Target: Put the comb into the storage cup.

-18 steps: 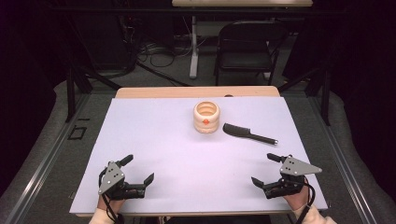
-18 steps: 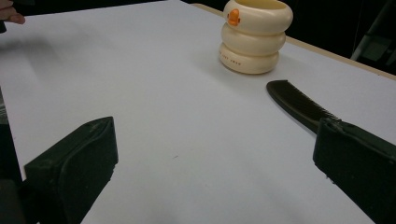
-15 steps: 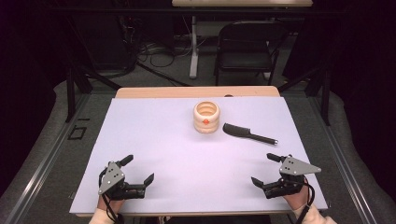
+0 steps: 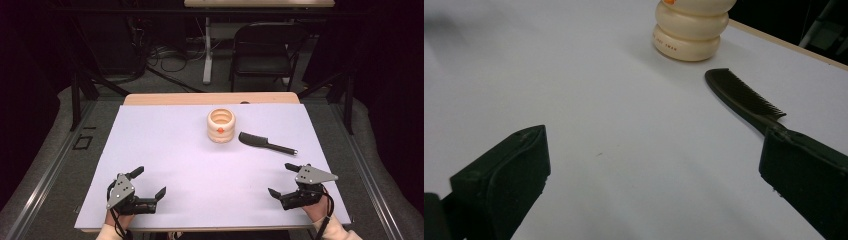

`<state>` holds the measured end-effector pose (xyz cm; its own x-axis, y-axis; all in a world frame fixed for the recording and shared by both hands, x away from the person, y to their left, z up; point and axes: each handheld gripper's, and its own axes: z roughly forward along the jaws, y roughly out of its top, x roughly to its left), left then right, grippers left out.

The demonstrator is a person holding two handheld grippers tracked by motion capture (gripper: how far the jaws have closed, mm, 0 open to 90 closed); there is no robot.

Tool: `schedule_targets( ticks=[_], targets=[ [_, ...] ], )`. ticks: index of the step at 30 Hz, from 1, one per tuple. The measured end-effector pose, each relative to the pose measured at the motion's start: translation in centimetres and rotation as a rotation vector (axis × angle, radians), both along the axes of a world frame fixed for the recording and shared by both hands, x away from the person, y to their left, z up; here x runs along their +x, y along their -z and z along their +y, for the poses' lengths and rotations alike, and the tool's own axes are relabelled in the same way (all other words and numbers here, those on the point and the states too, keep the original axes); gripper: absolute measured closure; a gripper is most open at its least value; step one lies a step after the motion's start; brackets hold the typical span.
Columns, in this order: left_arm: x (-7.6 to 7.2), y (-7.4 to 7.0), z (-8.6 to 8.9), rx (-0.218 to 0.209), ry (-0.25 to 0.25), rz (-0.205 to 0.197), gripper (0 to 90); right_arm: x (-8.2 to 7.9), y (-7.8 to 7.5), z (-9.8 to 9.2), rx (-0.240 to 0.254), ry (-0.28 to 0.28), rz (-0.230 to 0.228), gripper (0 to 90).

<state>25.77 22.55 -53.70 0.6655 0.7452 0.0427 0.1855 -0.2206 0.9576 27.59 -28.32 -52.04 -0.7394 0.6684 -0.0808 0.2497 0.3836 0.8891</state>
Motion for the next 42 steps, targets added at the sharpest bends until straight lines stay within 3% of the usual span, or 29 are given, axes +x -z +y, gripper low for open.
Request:
schedule_targets(
  ticks=[16,26,42],
  targets=[
    [0.0,0.0,-0.1,0.004,0.008,0.005,0.3,1.9,0.2,0.9,-0.082,-0.015,0.035,0.0],
    [0.4,0.1,-0.4,0.008,0.017,0.007,0.4,3.1,0.1,0.9,-0.104,-0.01,0.045,0.0],
    [0.1,0.1,-0.2,0.011,0.015,0.004,0.3,4.9,-0.4,1.8,-0.171,-0.06,0.059,0.0]
  ],
)
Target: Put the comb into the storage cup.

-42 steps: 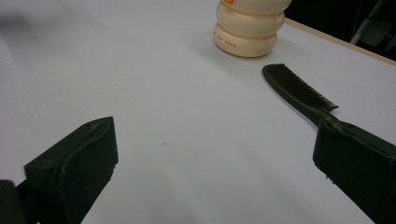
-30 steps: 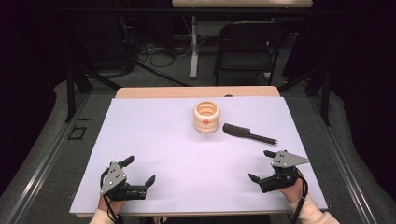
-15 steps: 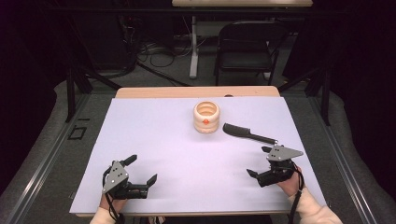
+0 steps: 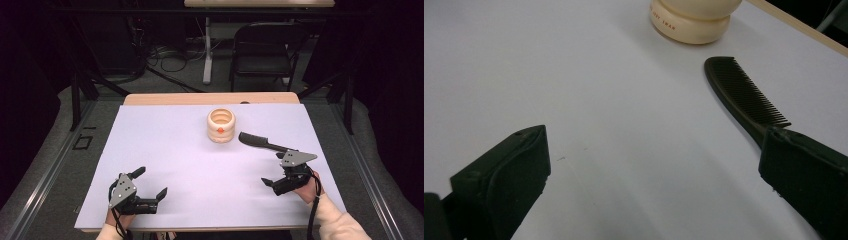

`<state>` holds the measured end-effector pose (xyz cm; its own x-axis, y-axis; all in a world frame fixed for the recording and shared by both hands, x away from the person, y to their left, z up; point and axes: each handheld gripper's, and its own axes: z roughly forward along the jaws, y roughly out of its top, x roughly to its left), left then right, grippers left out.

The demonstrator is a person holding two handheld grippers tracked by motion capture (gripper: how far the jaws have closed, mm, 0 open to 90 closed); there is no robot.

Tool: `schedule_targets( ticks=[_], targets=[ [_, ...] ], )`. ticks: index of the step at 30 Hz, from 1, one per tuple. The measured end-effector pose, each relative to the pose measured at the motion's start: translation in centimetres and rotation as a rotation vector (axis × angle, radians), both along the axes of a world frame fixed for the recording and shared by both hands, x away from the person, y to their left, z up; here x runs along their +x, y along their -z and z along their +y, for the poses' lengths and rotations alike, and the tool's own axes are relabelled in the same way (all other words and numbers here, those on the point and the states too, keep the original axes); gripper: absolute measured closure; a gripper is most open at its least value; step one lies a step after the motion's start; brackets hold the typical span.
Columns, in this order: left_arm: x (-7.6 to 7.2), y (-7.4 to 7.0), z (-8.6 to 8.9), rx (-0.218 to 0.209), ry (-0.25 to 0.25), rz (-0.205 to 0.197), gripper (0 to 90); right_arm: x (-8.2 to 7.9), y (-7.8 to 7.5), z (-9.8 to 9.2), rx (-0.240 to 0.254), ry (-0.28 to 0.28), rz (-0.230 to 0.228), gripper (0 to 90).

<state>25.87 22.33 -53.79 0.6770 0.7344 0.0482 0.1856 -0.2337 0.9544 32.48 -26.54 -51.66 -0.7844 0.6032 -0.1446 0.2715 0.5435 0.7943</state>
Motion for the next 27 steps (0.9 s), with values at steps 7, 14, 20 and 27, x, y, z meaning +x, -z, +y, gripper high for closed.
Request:
schedule_targets(
  ticks=[7,14,20,27],
  targets=[
    [0.1,0.0,-0.1,0.011,0.004,0.006,0.3,0.4,-0.1,0.1,-0.028,-0.004,0.015,0.1],
    [0.3,0.0,-0.3,0.021,0.013,0.007,0.3,1.2,-0.2,-0.2,-0.058,0.004,0.019,0.2],
    [0.2,0.0,-0.3,0.018,0.006,0.002,0.3,2.0,-0.2,-0.3,-0.084,0.008,0.029,0.3],
    [0.1,0.0,-0.3,0.023,0.006,0.003,0.3,2.8,-0.3,-0.4,-0.105,0.014,0.031,0.3]
  ],
)
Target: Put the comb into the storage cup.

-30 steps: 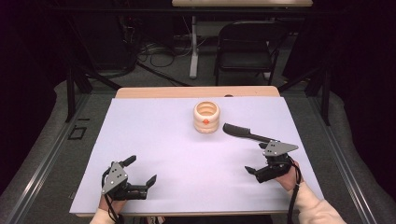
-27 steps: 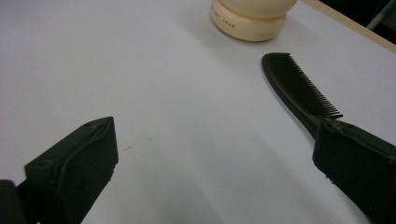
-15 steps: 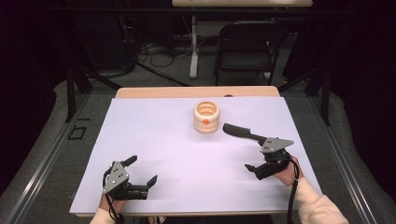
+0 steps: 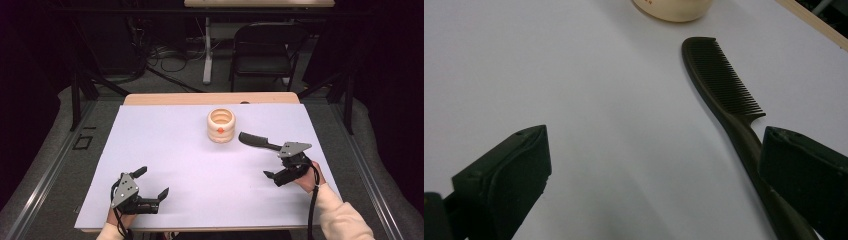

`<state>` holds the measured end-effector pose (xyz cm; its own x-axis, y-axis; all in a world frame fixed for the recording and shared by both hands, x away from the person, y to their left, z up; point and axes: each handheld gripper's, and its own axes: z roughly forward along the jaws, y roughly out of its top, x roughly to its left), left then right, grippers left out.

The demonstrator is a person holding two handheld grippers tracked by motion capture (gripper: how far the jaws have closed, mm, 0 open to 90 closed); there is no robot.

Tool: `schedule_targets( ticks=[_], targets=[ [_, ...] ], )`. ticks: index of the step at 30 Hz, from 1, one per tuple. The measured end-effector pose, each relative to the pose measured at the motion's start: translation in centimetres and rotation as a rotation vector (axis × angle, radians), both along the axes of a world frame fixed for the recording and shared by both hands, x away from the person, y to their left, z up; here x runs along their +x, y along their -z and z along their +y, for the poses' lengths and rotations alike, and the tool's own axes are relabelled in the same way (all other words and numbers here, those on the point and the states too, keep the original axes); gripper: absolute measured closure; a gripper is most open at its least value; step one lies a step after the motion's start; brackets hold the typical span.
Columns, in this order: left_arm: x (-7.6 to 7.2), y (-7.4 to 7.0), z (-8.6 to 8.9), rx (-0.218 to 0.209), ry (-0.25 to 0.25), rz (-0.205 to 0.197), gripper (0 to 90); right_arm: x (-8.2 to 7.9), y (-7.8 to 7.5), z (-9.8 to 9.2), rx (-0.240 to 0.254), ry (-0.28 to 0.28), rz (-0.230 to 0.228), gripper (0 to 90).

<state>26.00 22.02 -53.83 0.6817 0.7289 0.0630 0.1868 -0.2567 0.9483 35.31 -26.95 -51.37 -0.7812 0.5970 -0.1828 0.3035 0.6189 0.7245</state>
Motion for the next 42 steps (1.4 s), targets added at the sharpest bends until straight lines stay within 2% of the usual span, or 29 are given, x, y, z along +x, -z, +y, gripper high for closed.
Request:
schedule_targets(
  ticks=[14,23,41,42],
  targets=[
    [-0.2,0.0,0.1,-0.001,-0.009,-0.004,0.3,1.5,-0.5,0.2,-0.053,0.005,0.009,0.0],
    [-0.2,0.0,0.0,-0.001,-0.009,-0.004,0.3,3.2,-0.6,0.4,-0.109,-0.003,0.036,0.0],
    [-0.3,0.0,0.1,0.007,-0.015,-0.005,0.3,5.5,-1.2,0.5,-0.171,-0.006,0.055,0.0],
    [-0.3,0.0,0.1,0.006,-0.015,-0.005,0.3,5.8,-1.2,0.6,-0.186,-0.014,0.065,0.0]
  ],
)
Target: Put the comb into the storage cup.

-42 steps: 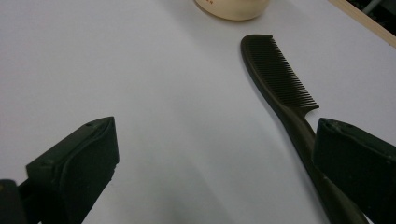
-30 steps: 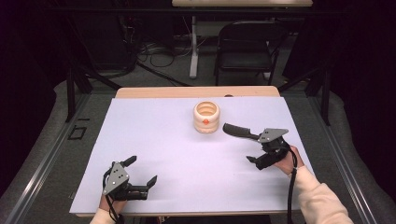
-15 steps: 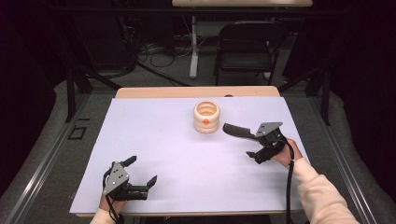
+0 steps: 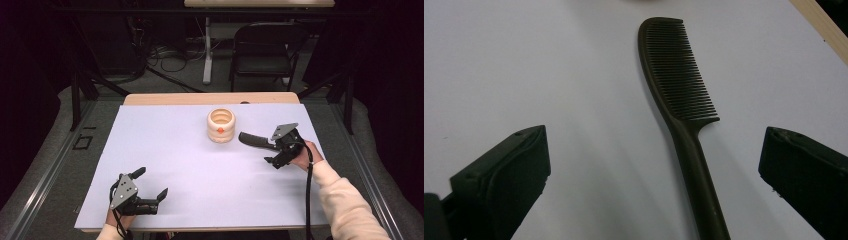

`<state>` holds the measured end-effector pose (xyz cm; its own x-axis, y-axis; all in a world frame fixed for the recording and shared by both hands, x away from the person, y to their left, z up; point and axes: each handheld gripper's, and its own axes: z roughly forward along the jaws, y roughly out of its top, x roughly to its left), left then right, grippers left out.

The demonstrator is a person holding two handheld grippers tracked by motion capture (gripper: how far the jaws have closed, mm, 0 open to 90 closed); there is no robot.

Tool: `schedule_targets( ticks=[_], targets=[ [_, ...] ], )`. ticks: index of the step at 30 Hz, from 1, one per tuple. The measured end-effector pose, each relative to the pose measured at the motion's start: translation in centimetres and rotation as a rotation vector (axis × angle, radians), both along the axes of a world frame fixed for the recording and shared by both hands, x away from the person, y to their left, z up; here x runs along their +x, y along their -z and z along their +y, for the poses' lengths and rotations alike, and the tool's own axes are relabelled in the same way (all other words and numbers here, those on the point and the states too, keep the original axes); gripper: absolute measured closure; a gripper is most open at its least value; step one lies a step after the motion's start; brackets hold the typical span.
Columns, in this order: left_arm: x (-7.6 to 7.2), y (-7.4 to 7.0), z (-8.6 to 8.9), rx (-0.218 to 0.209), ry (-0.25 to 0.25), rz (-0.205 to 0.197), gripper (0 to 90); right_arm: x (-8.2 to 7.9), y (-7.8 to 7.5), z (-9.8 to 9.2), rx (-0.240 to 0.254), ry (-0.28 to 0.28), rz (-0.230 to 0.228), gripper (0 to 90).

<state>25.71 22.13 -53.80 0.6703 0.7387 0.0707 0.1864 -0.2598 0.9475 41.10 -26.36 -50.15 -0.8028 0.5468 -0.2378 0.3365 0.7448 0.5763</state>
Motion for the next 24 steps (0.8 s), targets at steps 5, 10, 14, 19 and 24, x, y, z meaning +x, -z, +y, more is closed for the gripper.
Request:
schedule_targets(
  ticks=[5,10,14,19,24],
  targets=[
    [0.0,0.0,0.1,0.002,0.0,0.001,0.3,0.6,-0.2,0.2,-0.016,-0.004,0.007,0.0],
    [-0.2,0.0,0.1,0.005,-0.003,0.001,0.3,1.3,-0.1,0.2,-0.041,-0.008,0.009,0.0],
    [-0.3,0.0,0.1,0.004,-0.007,0.001,0.3,1.7,0.1,0.3,-0.064,-0.017,0.029,0.0],
    [-0.3,0.0,0.1,0.001,-0.008,0.001,0.3,2.6,0.4,0.3,-0.082,-0.023,0.061,0.0],
    [-0.3,0.0,0.1,-0.001,-0.007,0.0,0.3,3.6,0.8,0.6,-0.132,-0.022,0.109,0.2]
  ],
)
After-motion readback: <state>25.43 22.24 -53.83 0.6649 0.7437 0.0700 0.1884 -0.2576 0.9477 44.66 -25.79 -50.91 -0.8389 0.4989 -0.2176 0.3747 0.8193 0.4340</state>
